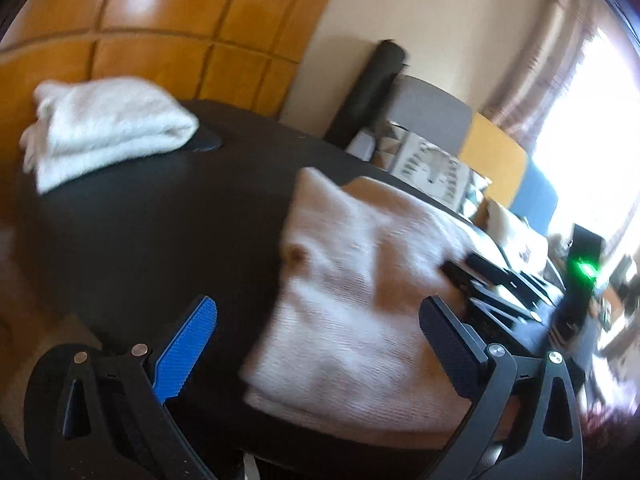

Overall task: Fold clothes
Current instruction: 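Grasp the folded sweater end with the right tool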

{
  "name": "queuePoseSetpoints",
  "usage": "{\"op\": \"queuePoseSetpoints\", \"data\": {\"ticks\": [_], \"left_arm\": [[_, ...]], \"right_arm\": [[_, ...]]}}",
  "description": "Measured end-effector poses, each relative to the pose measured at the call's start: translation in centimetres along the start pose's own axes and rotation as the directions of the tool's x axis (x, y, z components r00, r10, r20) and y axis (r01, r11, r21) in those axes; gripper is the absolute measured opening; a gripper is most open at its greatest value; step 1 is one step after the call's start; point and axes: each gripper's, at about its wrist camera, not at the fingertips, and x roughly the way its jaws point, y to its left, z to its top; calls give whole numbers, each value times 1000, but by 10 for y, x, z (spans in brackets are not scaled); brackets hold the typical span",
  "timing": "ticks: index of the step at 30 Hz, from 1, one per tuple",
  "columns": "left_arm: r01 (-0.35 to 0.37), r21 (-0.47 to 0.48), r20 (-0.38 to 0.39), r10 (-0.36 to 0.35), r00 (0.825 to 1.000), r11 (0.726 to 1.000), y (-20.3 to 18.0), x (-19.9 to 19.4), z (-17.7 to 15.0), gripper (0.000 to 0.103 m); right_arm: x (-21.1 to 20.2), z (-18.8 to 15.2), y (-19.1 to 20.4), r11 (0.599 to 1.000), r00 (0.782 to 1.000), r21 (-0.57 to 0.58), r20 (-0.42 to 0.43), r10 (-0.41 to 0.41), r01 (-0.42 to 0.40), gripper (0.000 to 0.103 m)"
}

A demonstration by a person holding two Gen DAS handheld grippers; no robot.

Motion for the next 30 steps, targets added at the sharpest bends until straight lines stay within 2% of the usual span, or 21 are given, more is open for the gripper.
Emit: {"op": "queuePoseSetpoints", "data": {"ticks": [4,5,8,10,11,12,13,15,17,19,24,26,28,30], "left_arm": [[-29,-67,-33,27,999,997,11,4,10,103],[-23,-53,-24,22,999,998,9,0,14,103],[-12,30,-5,12,1000,999,-5,-9,29,103],[-9,121,-32,13,999,993,-17,-5,40,103],[-10,160,-56,19,998,987,-21,0,45,103],[-23,199,-72,38,997,980,-25,6,49,103],[-36,224,-82,56,995,974,-27,11,52,103],[-53,253,-108,83,991,966,-29,23,57,103],[-76,272,-132,115,985,959,-28,35,61,103],[-40,247,-194,89,977,968,-24,49,64,103],[12,196,-296,48,954,981,-17,78,67,103],[18,181,-314,40,949,983,-13,86,67,103],[62,127,-371,-11,928,990,-7,97,64,103],[95,116,-372,-45,927,989,-8,99,63,103]], "right_arm": [[1,4,-4,1000,999,14,-19,28,-27,39],[1,5,-6,999,999,21,-26,40,-39,39],[-11,12,-33,975,984,151,-40,172,-164,39],[-23,11,-63,922,967,304,-9,255,-240,43],[-29,9,-80,881,956,386,9,293,-274,46],[-30,6,-95,839,945,458,8,328,-295,56],[-27,0,-107,797,930,519,-8,367,-310,60],[-20,-13,-130,703,894,632,-34,446,-327,62],[-7,-31,-144,581,838,740,-44,545,-339,64],[8,-46,-147,469,775,815,-40,631,-340,65],[31,-62,-143,379,747,874,-29,664,-304,65],[34,-62,-141,364,741,878,-17,672,-310,66],[38,-59,-139,376,732,872,-30,681,-314,67],[39,-55,-137,379,723,869,-38,690,-317,70]]}}
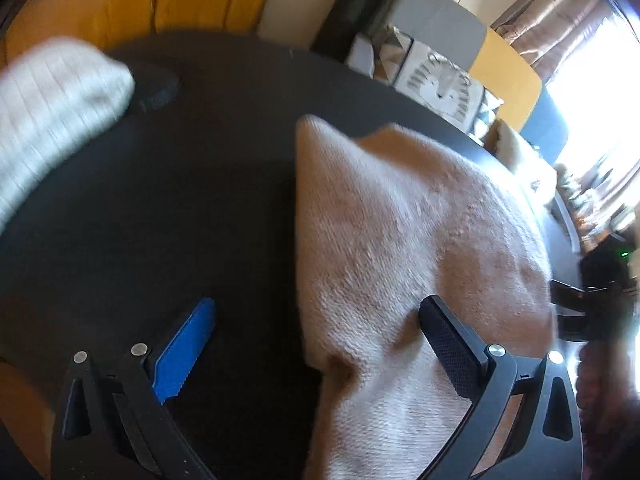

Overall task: Fold clothes
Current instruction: 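Grasp the folded sweater end with the right tool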

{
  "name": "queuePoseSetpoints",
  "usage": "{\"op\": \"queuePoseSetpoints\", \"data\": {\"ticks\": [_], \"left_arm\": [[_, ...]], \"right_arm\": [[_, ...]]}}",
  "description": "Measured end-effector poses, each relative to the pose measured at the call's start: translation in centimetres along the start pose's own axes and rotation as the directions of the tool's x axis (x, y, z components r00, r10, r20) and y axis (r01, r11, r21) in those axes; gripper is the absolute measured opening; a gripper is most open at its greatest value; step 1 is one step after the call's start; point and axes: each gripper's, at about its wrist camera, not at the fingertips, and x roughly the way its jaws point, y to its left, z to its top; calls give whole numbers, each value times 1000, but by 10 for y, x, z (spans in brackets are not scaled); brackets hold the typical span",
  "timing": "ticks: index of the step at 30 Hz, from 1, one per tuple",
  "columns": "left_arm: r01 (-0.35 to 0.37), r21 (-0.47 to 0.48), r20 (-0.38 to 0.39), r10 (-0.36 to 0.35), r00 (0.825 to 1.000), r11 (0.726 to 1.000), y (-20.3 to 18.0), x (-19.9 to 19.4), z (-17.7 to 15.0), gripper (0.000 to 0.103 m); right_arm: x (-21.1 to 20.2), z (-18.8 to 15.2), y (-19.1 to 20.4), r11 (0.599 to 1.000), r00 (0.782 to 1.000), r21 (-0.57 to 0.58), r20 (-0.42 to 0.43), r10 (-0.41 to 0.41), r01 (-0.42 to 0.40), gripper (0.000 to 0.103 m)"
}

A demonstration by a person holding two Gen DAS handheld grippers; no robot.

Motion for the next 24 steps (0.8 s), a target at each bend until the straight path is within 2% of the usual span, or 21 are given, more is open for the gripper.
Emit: {"op": "queuePoseSetpoints", "data": {"ticks": [1,4,7,8,13,15,16,18,19,21,22,23,24], "left_arm": [[22,11,-9,-22,1000,1000,-2,2,0,103],[29,126,-39,-24,999,992,-20,12,0,103],[18,256,-41,-7,999,966,-40,19,-4,103],[27,257,-37,-18,999,966,-41,20,-4,103],[67,236,-17,-65,998,969,-37,19,-5,103],[60,249,-12,-59,998,967,-37,19,-10,103],[55,252,-10,-54,999,966,-38,18,-12,102],[57,244,6,-61,998,968,-35,15,-14,97],[60,239,15,-65,998,969,-34,13,-14,88],[70,224,30,-79,996,972,-32,9,-17,79],[78,212,35,-87,996,974,-33,9,-17,71],[85,200,39,-95,995,976,-34,10,-17,64],[93,188,43,-103,994,978,-35,10,-17,62]], "right_arm": [[2,1,1,1000,1000,-1,-8,2,-2,70],[7,4,3,1000,999,-4,-31,8,-8,71],[17,8,10,999,999,-32,-48,-9,7,72],[21,9,13,999,999,-40,-47,-22,20,72],[34,12,29,992,995,-81,-35,-99,96,87],[38,11,35,982,990,-135,-27,-139,134,85],[39,10,38,975,987,-162,-15,-160,155,81],[40,8,40,965,982,-186,3,-189,186,73],[39,9,40,965,982,-183,7,-188,186,66],[36,10,34,982,992,-139,8,-125,125,58],[33,10,31,988,995,-117,19,-96,97,55],[32,9,31,989,996,-118,27,-87,89,55],[31,8,35,987,996,-136,32,-85,88,54]]}}
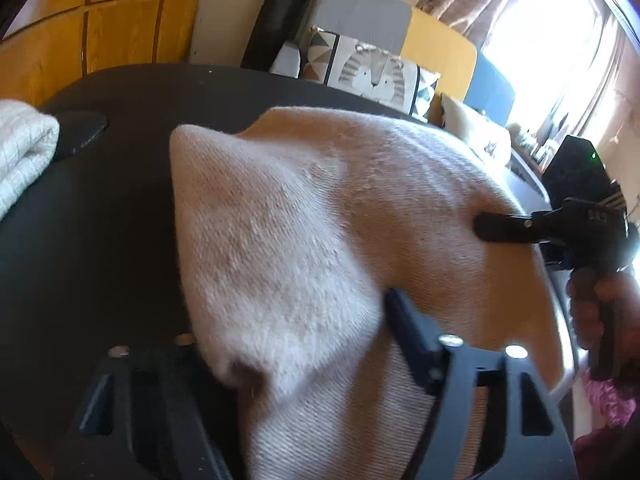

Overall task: Fold clothes
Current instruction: 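Grasp the folded sweater end with the right tool, then carry the folded sweater with the right tool onto the white towel stack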

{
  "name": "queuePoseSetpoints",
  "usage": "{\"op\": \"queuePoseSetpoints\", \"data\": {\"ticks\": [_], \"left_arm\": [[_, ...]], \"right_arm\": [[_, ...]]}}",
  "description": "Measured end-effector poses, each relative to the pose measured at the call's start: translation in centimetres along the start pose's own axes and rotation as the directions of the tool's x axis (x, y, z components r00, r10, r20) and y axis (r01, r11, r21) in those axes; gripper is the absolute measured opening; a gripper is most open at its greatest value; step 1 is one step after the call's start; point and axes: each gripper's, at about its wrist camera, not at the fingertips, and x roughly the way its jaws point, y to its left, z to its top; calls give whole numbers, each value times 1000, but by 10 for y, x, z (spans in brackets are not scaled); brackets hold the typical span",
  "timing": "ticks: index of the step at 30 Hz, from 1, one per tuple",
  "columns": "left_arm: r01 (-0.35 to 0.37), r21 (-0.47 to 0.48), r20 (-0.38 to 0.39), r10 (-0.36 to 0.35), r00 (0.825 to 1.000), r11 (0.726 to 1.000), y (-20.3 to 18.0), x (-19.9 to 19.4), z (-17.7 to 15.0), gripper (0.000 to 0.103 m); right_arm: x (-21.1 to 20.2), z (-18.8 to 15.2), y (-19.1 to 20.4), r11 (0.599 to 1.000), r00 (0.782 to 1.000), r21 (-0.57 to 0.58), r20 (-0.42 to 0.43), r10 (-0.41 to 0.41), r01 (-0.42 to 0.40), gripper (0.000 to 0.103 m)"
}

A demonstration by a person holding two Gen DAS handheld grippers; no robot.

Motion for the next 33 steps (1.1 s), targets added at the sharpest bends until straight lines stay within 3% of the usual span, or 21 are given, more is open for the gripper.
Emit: {"op": "queuePoseSetpoints", "data": {"ticks": [3,5,9,12,15,16,20,21,27,29,33], "left_arm": [[-19,-11,8,19,1000,1000,-2,3,0,62],[-31,-12,2,31,1000,999,-1,2,2,74],[-48,-61,-30,47,998,997,18,-2,7,84],[-10,-107,-45,6,999,994,35,-5,10,85],[59,-142,-61,-68,996,988,40,1,14,98],[63,-129,-68,-72,995,990,36,4,16,102],[-47,31,-82,49,995,998,2,19,8,102],[-40,53,-80,44,996,998,-5,20,6,102],[-13,34,-25,14,1000,999,-23,12,-4,69],[-14,16,-8,14,1000,1000,-25,6,-6,44],[-87,56,47,84,995,995,-40,-10,-10,36]], "right_arm": [[-5,0,13,998,1000,-57,15,3,-2,52],[-5,3,12,998,1000,-57,3,-13,13,52],[-3,5,0,1000,1000,-19,-16,-12,11,52],[-8,-1,-14,1000,1000,12,-15,8,-7,52],[-8,-3,-21,999,999,30,-21,34,-34,54],[-6,-3,-25,998,999,39,-19,46,-45,54],[-5,-5,-27,997,997,27,-14,74,-74,55],[-6,-6,-27,997,997,18,-12,77,-76,55],[-11,-10,-25,998,998,-9,6,56,-56,55],[-11,-10,-18,999,1000,-38,17,17,-16,55],[-17,-11,7,990,998,-132,55,-35,42,53]]}}
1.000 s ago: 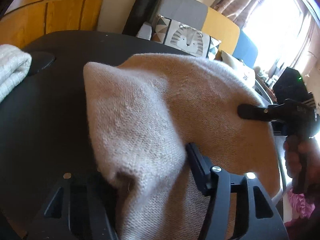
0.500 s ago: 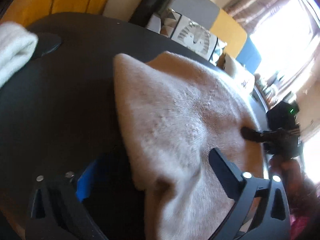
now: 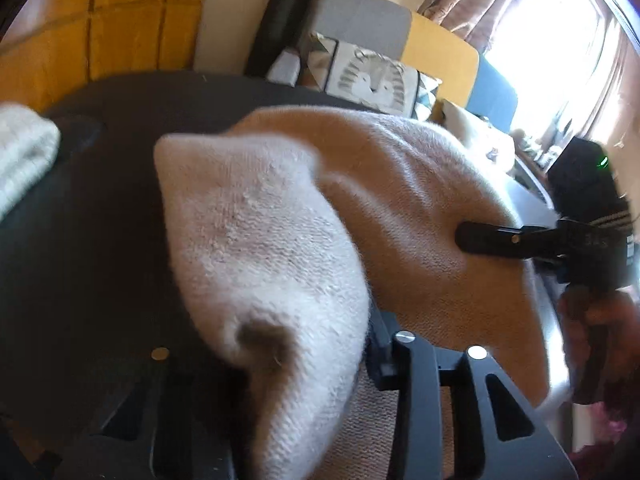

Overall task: Fold clothes
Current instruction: 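Carry the folded sweater with the right tool onto the white towel stack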

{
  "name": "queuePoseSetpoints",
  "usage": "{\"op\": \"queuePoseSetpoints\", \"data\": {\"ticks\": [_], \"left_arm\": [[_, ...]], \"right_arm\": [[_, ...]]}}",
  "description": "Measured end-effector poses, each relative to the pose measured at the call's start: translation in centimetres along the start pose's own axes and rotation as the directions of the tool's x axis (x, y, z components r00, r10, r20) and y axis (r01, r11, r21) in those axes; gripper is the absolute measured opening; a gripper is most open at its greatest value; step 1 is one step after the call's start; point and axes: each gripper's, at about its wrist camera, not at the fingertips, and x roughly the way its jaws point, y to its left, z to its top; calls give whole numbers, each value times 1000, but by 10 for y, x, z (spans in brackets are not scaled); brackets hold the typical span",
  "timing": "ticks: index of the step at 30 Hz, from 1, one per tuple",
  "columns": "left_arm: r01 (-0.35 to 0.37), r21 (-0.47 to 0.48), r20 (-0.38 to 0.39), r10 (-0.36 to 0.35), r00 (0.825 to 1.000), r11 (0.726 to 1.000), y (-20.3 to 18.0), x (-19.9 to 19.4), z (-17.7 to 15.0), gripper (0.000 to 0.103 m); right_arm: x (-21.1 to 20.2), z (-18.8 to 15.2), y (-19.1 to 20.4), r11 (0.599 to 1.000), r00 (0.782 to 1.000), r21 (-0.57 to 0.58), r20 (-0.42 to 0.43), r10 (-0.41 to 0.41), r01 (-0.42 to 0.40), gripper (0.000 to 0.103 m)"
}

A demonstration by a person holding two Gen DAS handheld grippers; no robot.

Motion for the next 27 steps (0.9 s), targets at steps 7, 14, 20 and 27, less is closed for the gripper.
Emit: {"op": "queuePoseSetpoints", "data": {"ticks": [7,14,20,27], "left_arm": [[-82,48,139,75,987,995,-8,-39,4,35],[-216,-67,279,226,933,974,32,-95,24,35],[-414,-182,325,452,830,892,94,-149,45,35],[-537,-374,275,643,714,756,196,-182,76,35]], "right_arm": [[-20,17,51,987,997,-157,46,54,-46,52],[-13,49,121,938,986,-312,22,167,-152,52],[45,100,202,860,952,-412,-67,300,-300,52],[148,157,312,732,888,-504,-217,407,-458,52]]}}
